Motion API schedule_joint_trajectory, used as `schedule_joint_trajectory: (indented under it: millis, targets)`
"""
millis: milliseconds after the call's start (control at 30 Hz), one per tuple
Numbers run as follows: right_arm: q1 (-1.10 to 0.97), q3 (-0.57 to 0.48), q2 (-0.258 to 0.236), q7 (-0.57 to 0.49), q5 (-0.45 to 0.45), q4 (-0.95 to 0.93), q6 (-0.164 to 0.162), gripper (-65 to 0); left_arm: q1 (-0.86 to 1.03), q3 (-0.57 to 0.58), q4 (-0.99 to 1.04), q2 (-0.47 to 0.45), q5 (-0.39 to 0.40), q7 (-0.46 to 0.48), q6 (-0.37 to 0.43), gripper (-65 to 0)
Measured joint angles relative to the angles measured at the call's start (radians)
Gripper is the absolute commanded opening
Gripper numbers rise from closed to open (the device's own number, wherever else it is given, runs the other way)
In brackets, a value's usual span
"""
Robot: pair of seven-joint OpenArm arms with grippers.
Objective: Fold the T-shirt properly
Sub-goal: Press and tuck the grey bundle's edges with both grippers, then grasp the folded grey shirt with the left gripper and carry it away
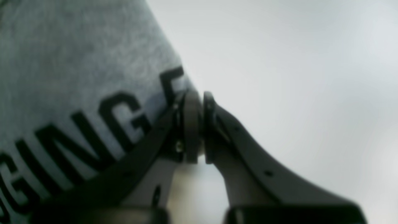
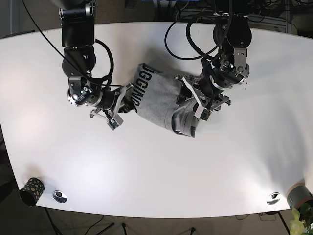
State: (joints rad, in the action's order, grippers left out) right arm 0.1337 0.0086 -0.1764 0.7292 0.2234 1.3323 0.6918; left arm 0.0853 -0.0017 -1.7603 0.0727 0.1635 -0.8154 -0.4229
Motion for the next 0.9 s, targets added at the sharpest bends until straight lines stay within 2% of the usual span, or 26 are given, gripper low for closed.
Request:
schedule_joint_trajectory:
  millis: [133, 300, 433, 600, 833, 900]
  targets:
    - [-0.08, -0.003, -0.003, 0.003, -0.003, 0.098, -0.002, -62.8, -0.021, 0.0, 0.12, -0.004, -0.003, 0.068, 0.025, -32.5]
    - [-0.159, -0.051, -0.003, 0.003, -0.002, 0.188, -0.002, -62.8, -0.106, 0.003, 0.243, -0.076, 0.01, 0.08, 0.02, -32.5]
    - [-0.221, -0.087, -0.002, 0.004, -0.003, 0.243, 0.0, -62.8, -0.154, -0.002, 0.25, -0.134, 0.002, 0.082, 0.027, -32.5]
    - [-0.278, -0.181, 0.0, 0.004, -0.008, 0.307, -0.003, -62.8, -0.216, 0.0, 0.222, -0.17, 0.001, 0.074, 0.027, -32.5]
    - [-0.302, -0.334, 0.099, 0.009, -0.014, 0.323, 0.001, -62.8, -0.233, -0.003, 0.054, -0.184, 0.002, -0.023, 0.029, -32.5]
    - [-0.301, -0.366, 0.114, 0.006, -0.013, 0.325, 0.001, -62.8, -0.223, -0.006, 0.009, -0.17, -0.003, -0.039, 0.031, -32.5]
